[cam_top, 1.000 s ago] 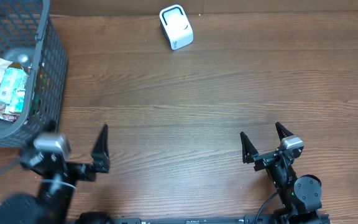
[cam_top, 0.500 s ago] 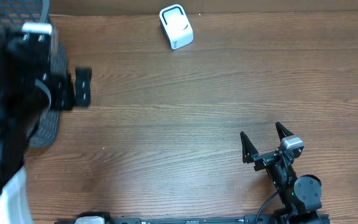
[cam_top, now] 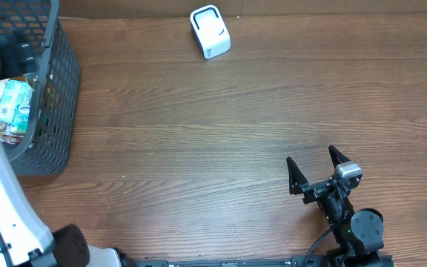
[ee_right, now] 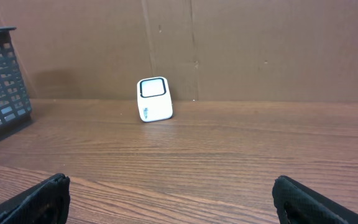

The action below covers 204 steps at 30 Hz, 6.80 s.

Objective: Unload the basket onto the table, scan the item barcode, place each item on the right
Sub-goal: 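Reach the left gripper into the grey basket toward the green-lidded jar, then grasp the green-lidded jar with the left gripper and lift it out, then carry the jar with the left gripper toward the white scanner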

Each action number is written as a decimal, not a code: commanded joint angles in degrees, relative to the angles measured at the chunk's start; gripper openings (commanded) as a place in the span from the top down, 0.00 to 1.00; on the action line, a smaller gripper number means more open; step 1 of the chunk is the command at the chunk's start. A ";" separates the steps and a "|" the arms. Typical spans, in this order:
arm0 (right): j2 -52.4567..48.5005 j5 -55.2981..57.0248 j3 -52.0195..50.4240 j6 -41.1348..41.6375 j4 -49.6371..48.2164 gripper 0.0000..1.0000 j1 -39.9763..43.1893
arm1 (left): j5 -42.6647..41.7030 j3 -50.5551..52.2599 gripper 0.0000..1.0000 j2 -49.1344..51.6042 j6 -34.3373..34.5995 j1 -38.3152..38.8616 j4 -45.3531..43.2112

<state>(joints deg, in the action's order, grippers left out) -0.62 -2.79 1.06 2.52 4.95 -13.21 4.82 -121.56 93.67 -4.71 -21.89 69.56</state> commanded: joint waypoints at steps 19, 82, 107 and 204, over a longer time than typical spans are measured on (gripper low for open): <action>0.46 -0.26 -0.59 -0.48 -0.31 0.00 -0.26 | -5.79 0.24 0.00 22.60 -5.62 -12.31 12.22; 0.46 -0.24 -0.59 -0.48 -0.28 0.00 -0.26 | -7.21 9.03 0.38 32.96 -1.84 -11.10 6.19; 0.46 -0.24 -0.59 -0.48 -0.28 0.00 -0.26 | -8.94 -46.75 0.62 30.56 11.23 -8.31 27.23; 0.46 -0.24 -0.59 -0.48 -0.31 0.00 -0.26 | 0.70 21.84 0.00 19.58 35.91 58.66 -12.04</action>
<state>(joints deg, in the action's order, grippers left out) -0.62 -2.79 1.06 2.33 4.95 -13.21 5.63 -100.86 113.38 32.14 36.69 58.46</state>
